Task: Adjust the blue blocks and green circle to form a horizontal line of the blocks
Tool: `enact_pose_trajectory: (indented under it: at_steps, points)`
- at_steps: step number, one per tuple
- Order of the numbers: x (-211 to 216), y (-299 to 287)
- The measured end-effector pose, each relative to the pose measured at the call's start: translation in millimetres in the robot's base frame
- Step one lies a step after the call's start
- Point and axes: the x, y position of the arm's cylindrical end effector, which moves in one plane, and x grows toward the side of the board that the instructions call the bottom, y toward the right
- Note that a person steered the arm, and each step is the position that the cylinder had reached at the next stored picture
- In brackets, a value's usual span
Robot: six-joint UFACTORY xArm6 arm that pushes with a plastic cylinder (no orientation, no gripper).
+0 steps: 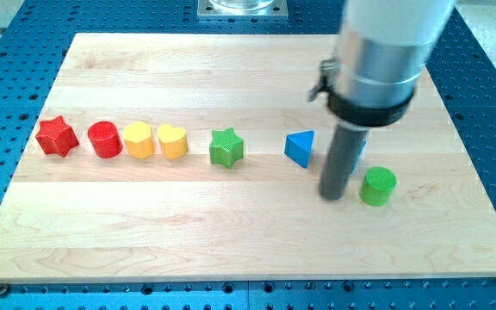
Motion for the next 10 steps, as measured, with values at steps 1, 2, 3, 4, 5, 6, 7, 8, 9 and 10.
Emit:
enact_pose_trajectory:
  at_steps: [1,2,3,4,5,6,7,8,9,10]
  points:
    - [18,47]
    - [-16,106]
    - [-34,141]
    - [-8,176]
    - [-72,233]
    - [-103,169]
    - [-103,151]
    - [-101,153]
    - [-100,144]
    - [-97,145]
